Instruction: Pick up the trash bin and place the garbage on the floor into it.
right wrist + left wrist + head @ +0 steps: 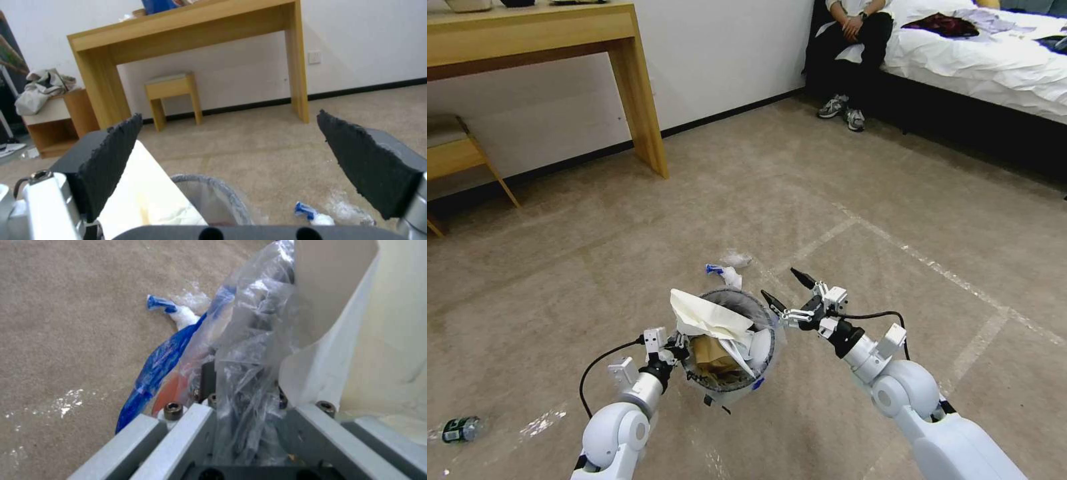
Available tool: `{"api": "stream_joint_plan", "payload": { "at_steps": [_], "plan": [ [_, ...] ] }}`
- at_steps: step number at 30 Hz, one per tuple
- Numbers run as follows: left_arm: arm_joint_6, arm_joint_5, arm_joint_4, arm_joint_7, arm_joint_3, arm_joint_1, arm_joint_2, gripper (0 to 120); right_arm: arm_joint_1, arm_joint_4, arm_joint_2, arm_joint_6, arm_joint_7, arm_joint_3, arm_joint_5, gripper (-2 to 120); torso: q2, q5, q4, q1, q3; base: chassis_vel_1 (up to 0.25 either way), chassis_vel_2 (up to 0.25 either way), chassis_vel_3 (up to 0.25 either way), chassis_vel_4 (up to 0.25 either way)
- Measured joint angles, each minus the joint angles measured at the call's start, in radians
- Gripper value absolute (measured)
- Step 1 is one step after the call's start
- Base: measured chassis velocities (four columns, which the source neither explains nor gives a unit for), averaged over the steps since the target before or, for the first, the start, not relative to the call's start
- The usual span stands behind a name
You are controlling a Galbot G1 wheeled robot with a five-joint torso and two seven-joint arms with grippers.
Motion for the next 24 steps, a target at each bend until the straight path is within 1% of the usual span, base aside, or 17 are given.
{"api": "stream_joint_plan", "payload": {
  "at_steps": [13, 16, 24],
  "plan": [
    [-0.011, 0.007, -0.002, -0.025, -0.002, -0.003, -0.002, 1, 0.000, -0.001, -0.002, 0.003, -0.004, 0.001, 0.001, 100, 0.000, 0.0000, 0.0002, 0.000, 0.000, 0.000, 0.000, 0.000, 0.000],
    [-0.012, 0.007, -0.003, -0.028, -0.009, -0.004, 0.004, 1, -0.002, -0.001, -0.002, 0.005, -0.002, 0.005, 0.002, 100, 0.000, 0.0000, -0.0002, 0.000, 0.000, 0.000, 0.000, 0.000, 0.000],
    [-0.012, -0.010, -0.003, -0.036, -0.026, -0.010, 0.025, 1, -0.012, 0.007, -0.008, 0.009, -0.002, 0.012, 0.004, 100, 0.000, -0.0001, 0.0000, 0.000, 0.000, 0.000, 0.000, 0.000, 0.000]
  ]
}}
